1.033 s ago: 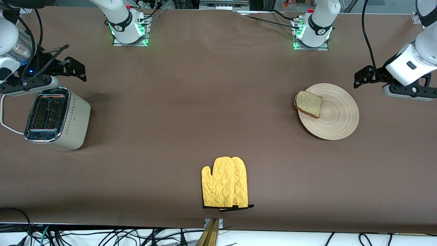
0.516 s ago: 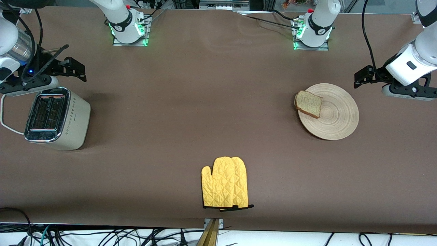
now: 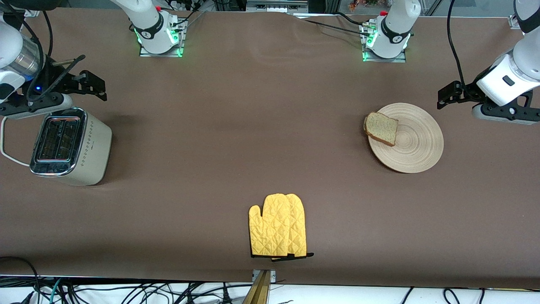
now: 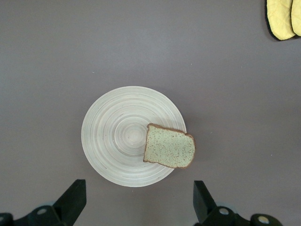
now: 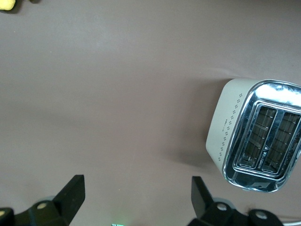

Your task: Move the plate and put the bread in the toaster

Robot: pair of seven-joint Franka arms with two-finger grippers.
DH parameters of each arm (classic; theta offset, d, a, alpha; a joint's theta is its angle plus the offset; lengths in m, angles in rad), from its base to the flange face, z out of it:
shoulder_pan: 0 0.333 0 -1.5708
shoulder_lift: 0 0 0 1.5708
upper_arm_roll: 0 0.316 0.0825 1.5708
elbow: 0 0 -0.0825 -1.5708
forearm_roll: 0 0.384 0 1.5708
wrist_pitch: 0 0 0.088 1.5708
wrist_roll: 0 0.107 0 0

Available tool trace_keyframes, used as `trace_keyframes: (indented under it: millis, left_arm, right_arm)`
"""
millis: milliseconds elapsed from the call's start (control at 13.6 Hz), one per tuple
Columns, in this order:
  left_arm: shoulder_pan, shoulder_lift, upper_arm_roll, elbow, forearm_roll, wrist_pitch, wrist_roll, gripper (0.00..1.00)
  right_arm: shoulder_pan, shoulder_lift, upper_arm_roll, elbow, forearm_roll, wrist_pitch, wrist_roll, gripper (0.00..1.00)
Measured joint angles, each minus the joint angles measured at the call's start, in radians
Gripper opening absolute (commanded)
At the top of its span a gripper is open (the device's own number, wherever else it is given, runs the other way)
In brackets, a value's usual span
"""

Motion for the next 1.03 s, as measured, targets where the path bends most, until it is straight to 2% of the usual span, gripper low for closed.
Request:
trace_keyframes:
  millis: [1033]
  left_arm:
    - [0.0,0.0,0.0,0.0,0.0,-0.013,0.0,1.0]
  right_arm:
    - [0.0,0.0,0.0,0.0,0.0,0.0,0.0,1.0]
